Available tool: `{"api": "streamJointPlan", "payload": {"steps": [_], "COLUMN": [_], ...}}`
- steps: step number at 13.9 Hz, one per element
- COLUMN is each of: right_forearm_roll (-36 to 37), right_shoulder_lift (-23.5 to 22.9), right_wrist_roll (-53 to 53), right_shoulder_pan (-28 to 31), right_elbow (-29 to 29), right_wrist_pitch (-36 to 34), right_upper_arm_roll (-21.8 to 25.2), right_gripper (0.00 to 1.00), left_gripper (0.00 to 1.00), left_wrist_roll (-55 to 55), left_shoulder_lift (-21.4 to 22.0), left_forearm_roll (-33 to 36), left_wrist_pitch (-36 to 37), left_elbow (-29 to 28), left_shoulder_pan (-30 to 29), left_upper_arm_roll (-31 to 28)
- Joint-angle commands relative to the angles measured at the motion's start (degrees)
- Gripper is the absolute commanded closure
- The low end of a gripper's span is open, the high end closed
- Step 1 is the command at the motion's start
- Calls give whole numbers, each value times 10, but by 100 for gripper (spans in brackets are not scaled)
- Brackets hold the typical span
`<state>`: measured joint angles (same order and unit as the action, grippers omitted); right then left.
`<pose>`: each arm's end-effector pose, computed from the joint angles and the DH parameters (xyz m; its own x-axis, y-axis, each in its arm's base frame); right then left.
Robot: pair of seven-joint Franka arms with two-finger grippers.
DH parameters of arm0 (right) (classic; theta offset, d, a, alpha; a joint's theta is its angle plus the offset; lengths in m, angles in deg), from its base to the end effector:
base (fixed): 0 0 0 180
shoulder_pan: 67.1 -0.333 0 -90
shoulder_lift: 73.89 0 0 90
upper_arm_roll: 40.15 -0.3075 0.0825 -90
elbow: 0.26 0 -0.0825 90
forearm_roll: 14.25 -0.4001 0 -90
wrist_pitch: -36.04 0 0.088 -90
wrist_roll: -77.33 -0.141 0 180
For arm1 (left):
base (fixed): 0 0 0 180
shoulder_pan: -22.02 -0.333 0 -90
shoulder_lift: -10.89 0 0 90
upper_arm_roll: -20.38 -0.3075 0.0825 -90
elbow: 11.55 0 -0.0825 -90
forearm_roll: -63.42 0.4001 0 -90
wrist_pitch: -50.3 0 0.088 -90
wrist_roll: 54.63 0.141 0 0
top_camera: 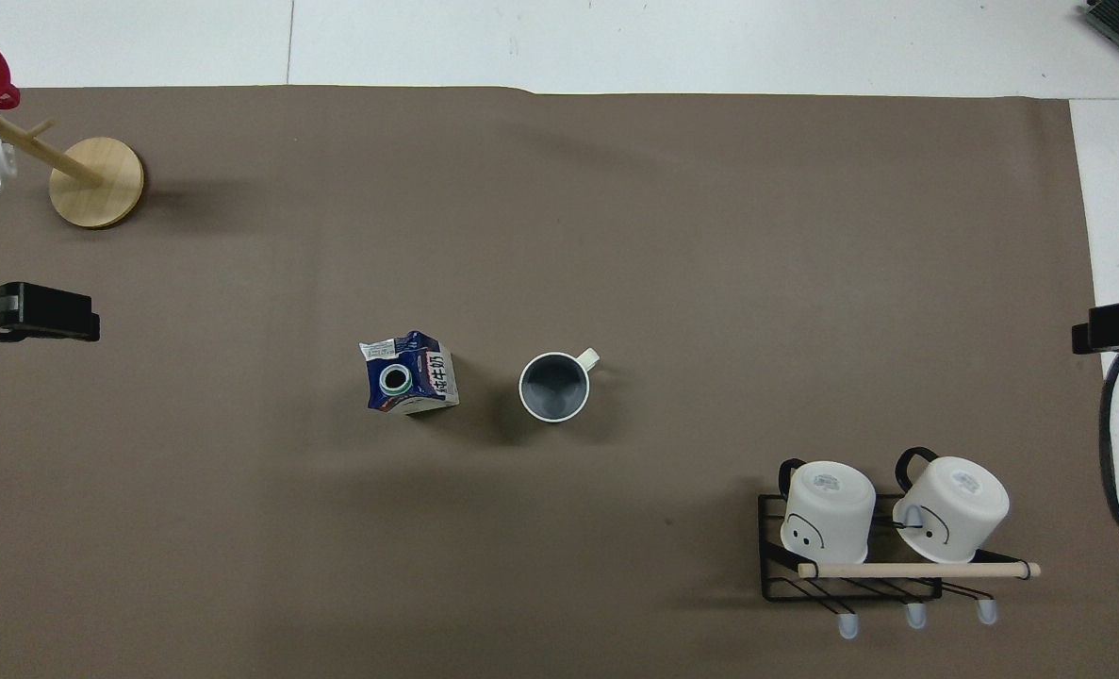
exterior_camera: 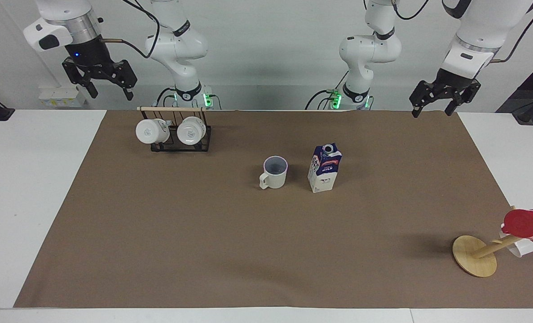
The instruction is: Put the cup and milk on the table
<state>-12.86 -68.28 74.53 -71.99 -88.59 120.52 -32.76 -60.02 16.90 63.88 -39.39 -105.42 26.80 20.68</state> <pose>0.5302 -0.0303 0.6409 0.9951 -0.0944 0.0304 -0.0948 -0.9954 0.0100 0.5370 -0.0467 0.6067 0.9995 0.0055 0.0326 0.0057 -1.0000 -0.0055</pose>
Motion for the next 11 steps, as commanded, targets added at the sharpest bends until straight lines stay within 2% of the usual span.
{"api": "streamJointPlan", "payload": {"steps": [1,11], "right_forearm_roll": [-9,-12], "right_shoulder_lift": [-2,-9], "right_wrist_roll": [-2,-16], "right_shoulder_pan": [7,8], "right_elbow": [7,13], "right_wrist_pitch": [0,0], "right_upper_arm_roll": [0,-2], "right_gripper": [0,0], "left_gripper": [0,0], "left_wrist_roll": [5,5], "left_shoulder_lift": [-3,-3], "left_forearm_roll": [0,-14], "left_wrist_pitch": [48,64], "left_elbow": [34,49], "left_shoulder_pan": [-3,-4], "left_upper_arm_roll": [1,-2]}}
